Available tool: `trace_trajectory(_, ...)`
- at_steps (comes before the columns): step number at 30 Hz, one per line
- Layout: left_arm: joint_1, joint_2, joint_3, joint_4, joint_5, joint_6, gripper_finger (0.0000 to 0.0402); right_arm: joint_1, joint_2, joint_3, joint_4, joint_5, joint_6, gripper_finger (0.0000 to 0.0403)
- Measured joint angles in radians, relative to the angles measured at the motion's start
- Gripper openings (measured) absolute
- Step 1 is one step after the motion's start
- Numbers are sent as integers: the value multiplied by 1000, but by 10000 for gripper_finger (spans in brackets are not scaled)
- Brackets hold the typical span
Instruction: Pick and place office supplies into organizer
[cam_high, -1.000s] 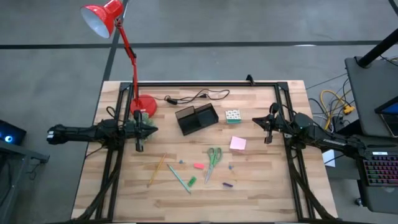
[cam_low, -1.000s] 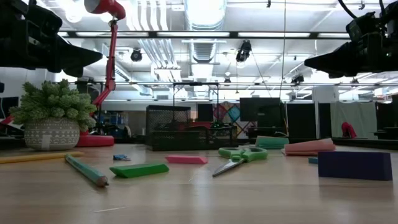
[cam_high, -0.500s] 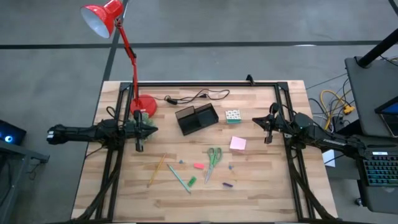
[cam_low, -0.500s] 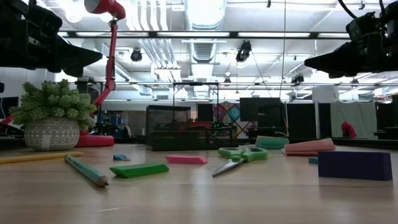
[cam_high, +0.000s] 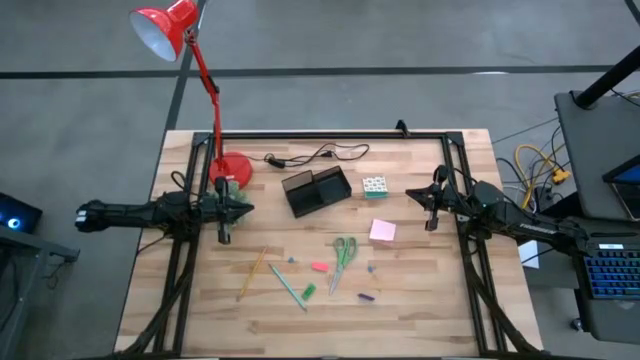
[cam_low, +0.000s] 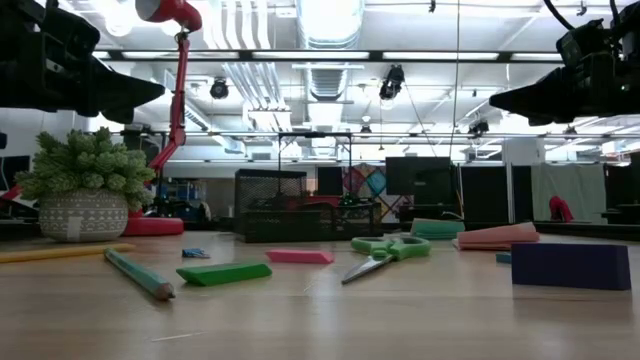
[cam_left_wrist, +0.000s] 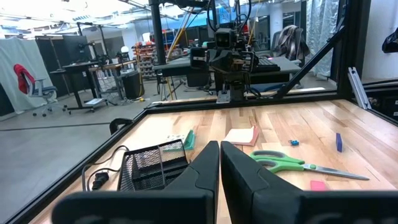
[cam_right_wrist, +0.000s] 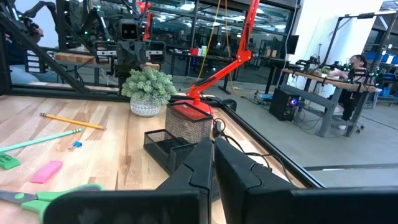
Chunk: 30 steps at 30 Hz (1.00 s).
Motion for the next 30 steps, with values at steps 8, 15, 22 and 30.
trace_trajectory(8, 0, 0, 0, 1, 0, -2, 1, 0, 0, 0, 5, 0, -11, 9)
trace_trajectory(15, 0, 0, 0, 16, 0, -7, 1, -1, 0, 0, 18, 0, -222, 9)
trace_trajectory(22, 2, 0, 0, 62, -41, 114, 1, -1, 0, 0, 130, 0, -263, 9)
trace_trajectory(30, 2, 0, 0, 93, -69, 165, 1, -1, 0, 0, 223, 3, -186, 9)
